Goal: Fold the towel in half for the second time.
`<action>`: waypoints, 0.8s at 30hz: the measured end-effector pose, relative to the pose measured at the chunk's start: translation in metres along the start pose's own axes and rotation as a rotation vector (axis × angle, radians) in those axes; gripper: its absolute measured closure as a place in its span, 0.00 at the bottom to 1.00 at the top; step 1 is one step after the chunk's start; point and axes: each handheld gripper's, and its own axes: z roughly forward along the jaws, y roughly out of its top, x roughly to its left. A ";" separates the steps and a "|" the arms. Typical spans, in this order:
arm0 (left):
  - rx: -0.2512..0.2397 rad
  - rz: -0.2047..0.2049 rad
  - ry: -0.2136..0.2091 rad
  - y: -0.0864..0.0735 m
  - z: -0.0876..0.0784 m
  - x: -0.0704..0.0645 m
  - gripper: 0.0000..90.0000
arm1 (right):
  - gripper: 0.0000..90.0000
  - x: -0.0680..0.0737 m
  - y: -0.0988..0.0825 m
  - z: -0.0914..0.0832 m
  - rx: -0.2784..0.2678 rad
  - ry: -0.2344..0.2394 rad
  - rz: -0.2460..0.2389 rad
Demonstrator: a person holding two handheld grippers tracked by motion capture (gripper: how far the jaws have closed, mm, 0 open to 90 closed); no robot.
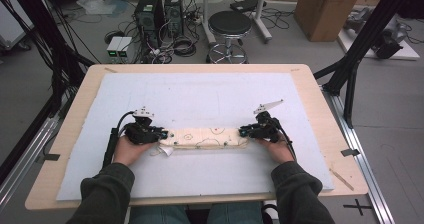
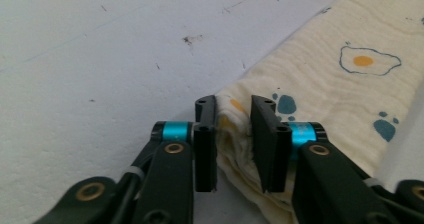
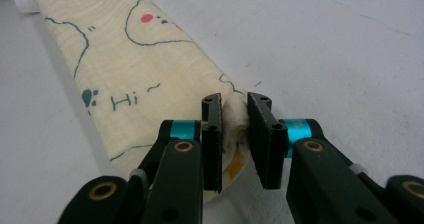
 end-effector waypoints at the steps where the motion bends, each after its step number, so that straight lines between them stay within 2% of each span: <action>1: -0.005 0.002 0.000 0.000 0.000 -0.001 0.86 | 0.87 0.000 0.001 0.000 0.004 0.002 -0.002; 3: 0.000 0.012 0.003 0.001 -0.001 -0.001 0.89 | 0.88 0.002 0.002 -0.002 0.010 -0.002 -0.008; 7: -0.025 0.015 0.024 0.004 -0.003 -0.001 0.90 | 0.89 0.004 0.008 -0.005 0.009 -0.020 -0.021; 14: -0.064 0.004 0.058 0.014 -0.007 0.003 0.91 | 0.89 0.001 0.023 -0.011 0.003 -0.046 -0.033; 15: -0.081 -0.009 0.064 0.016 -0.006 0.004 0.91 | 0.89 0.001 0.025 -0.011 0.001 -0.055 -0.034; 22: -0.089 -0.013 0.104 0.026 0.001 0.011 0.91 | 0.89 -0.010 0.036 -0.008 -0.008 -0.088 -0.018; 24: -0.091 -0.019 0.114 0.028 0.003 0.015 0.91 | 0.89 -0.013 0.038 -0.006 -0.025 -0.100 -0.013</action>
